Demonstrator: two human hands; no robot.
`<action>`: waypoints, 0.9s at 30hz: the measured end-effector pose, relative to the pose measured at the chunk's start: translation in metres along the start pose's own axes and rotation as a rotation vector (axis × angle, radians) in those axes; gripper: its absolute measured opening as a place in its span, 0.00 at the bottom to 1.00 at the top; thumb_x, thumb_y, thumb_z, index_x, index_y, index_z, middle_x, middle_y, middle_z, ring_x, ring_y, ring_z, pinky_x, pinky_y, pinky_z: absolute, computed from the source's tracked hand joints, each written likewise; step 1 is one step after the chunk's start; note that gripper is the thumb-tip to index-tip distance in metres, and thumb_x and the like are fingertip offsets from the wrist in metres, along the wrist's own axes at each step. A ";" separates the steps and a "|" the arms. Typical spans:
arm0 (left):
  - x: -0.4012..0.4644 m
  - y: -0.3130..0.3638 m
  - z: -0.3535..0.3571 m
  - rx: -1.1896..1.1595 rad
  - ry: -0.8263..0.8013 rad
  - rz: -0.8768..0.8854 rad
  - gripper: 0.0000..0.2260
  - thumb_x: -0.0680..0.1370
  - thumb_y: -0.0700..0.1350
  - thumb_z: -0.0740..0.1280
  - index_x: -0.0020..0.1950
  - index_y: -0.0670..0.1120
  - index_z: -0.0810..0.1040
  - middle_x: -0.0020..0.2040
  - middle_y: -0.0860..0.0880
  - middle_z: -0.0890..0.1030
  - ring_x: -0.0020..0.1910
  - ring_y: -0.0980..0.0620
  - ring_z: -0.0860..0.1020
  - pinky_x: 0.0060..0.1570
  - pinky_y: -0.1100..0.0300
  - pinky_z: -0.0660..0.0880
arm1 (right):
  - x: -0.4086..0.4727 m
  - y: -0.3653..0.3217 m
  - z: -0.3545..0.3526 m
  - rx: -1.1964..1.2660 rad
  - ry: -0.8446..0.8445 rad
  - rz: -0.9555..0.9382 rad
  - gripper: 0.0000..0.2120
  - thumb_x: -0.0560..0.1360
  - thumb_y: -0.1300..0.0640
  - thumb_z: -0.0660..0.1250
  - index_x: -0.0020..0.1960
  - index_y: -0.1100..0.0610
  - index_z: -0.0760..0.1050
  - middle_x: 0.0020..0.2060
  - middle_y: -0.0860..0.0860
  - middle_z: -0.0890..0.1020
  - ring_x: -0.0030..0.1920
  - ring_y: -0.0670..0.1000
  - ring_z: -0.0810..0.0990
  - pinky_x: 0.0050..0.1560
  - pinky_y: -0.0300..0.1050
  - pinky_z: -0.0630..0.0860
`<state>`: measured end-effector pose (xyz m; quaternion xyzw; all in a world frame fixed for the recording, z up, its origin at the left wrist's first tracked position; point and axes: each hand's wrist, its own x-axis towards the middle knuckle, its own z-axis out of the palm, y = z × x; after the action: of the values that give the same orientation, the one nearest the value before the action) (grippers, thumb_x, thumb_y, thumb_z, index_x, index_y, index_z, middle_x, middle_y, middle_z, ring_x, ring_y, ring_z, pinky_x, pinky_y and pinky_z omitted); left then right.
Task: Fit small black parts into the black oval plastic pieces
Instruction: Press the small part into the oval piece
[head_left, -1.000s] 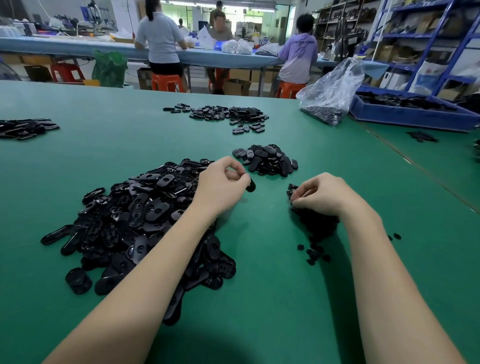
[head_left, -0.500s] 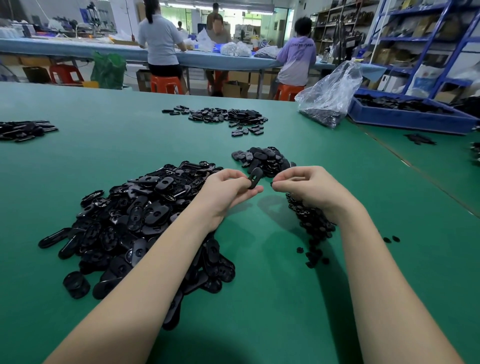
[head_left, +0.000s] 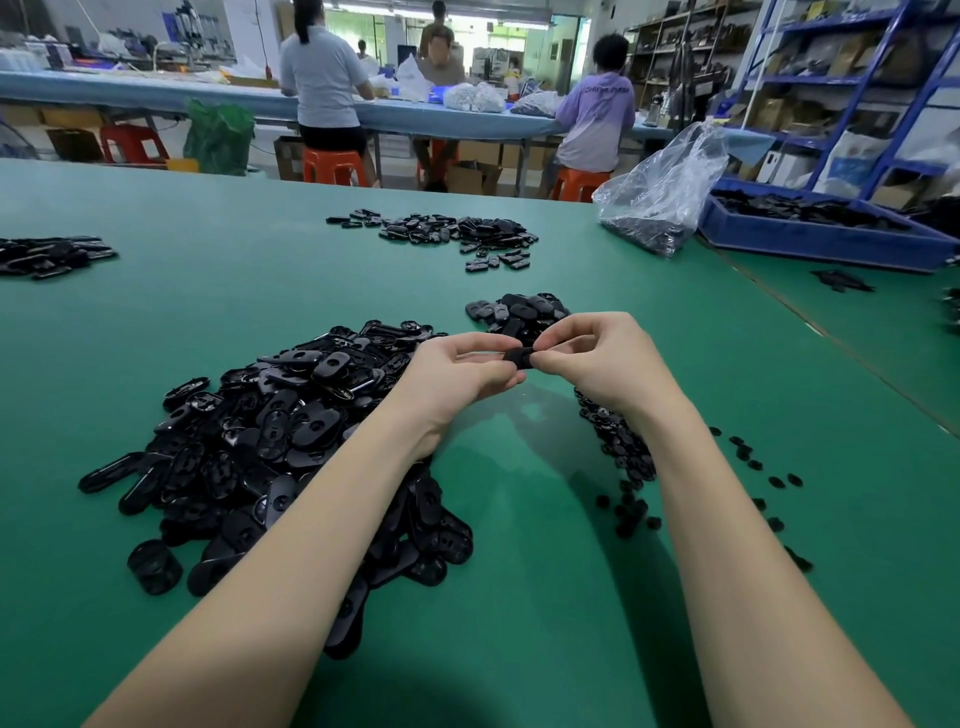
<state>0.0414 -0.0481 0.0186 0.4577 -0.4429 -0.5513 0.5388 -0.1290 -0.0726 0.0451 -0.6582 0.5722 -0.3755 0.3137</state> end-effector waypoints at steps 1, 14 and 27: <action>0.000 0.000 0.000 0.005 -0.002 0.003 0.11 0.75 0.29 0.69 0.53 0.40 0.84 0.49 0.39 0.86 0.45 0.48 0.85 0.50 0.64 0.81 | 0.000 0.000 0.000 0.003 -0.001 0.001 0.04 0.73 0.57 0.77 0.41 0.50 0.83 0.35 0.47 0.85 0.26 0.39 0.74 0.27 0.30 0.68; 0.002 0.004 -0.006 -0.001 -0.050 -0.043 0.09 0.77 0.30 0.68 0.49 0.42 0.84 0.44 0.44 0.87 0.42 0.51 0.85 0.46 0.66 0.80 | 0.001 0.006 0.000 0.076 -0.020 0.121 0.10 0.66 0.46 0.83 0.42 0.48 0.86 0.28 0.40 0.80 0.24 0.37 0.72 0.23 0.30 0.65; 0.003 -0.002 -0.003 0.119 0.052 -0.015 0.07 0.75 0.33 0.71 0.48 0.44 0.82 0.38 0.46 0.84 0.37 0.53 0.80 0.41 0.68 0.78 | 0.005 0.011 0.012 0.106 -0.044 0.058 0.05 0.70 0.53 0.79 0.38 0.51 0.85 0.25 0.38 0.78 0.24 0.36 0.72 0.24 0.27 0.63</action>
<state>0.0443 -0.0513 0.0164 0.5063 -0.4574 -0.5161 0.5178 -0.1248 -0.0790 0.0300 -0.6320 0.5632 -0.3815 0.3714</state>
